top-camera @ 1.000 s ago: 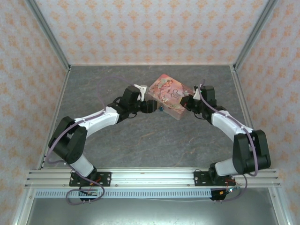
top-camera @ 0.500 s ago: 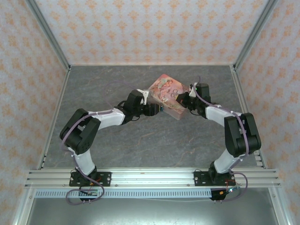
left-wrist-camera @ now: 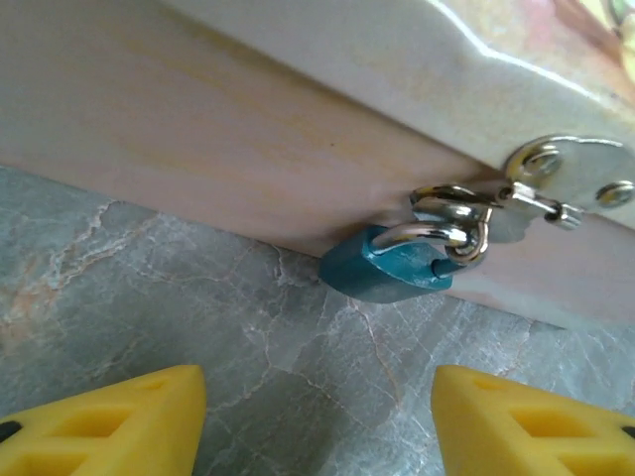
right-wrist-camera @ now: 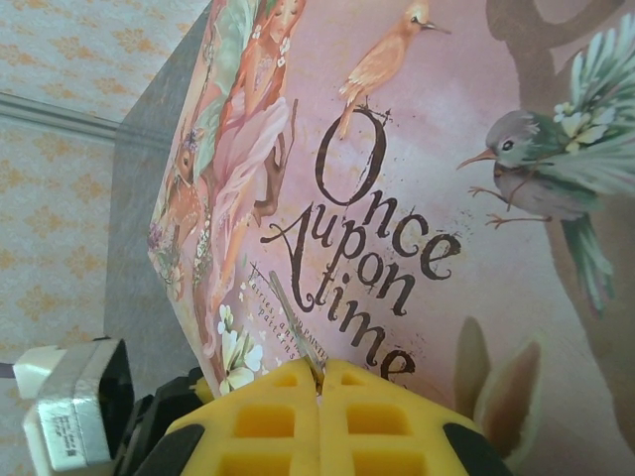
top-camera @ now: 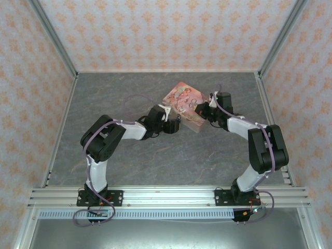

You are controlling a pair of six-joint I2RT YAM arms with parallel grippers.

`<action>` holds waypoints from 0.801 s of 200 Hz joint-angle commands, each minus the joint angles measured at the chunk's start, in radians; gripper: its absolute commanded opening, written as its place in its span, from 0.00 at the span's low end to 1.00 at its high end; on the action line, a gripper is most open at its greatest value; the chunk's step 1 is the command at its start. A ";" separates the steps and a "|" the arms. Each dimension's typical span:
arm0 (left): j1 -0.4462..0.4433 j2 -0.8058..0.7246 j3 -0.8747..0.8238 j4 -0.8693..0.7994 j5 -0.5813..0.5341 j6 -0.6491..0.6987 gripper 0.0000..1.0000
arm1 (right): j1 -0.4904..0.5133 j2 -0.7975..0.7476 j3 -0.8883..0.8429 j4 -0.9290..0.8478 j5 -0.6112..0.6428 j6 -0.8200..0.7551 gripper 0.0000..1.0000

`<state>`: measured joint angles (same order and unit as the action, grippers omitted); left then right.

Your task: Unlock the padlock with the key

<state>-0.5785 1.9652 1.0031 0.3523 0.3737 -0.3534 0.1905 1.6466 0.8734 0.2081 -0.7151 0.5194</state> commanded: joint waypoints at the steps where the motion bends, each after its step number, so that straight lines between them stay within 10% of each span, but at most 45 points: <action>1: -0.012 0.030 0.037 0.054 -0.032 0.029 0.62 | -0.003 0.021 -0.004 -0.031 0.017 -0.026 0.00; 160: -0.026 0.100 0.149 0.032 0.057 0.046 0.41 | -0.003 0.023 0.000 -0.030 -0.003 -0.022 0.00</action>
<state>-0.5961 2.0510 1.1198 0.3763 0.4080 -0.3130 0.1875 1.6470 0.8734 0.2092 -0.7162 0.5152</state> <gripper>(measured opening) 0.439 0.041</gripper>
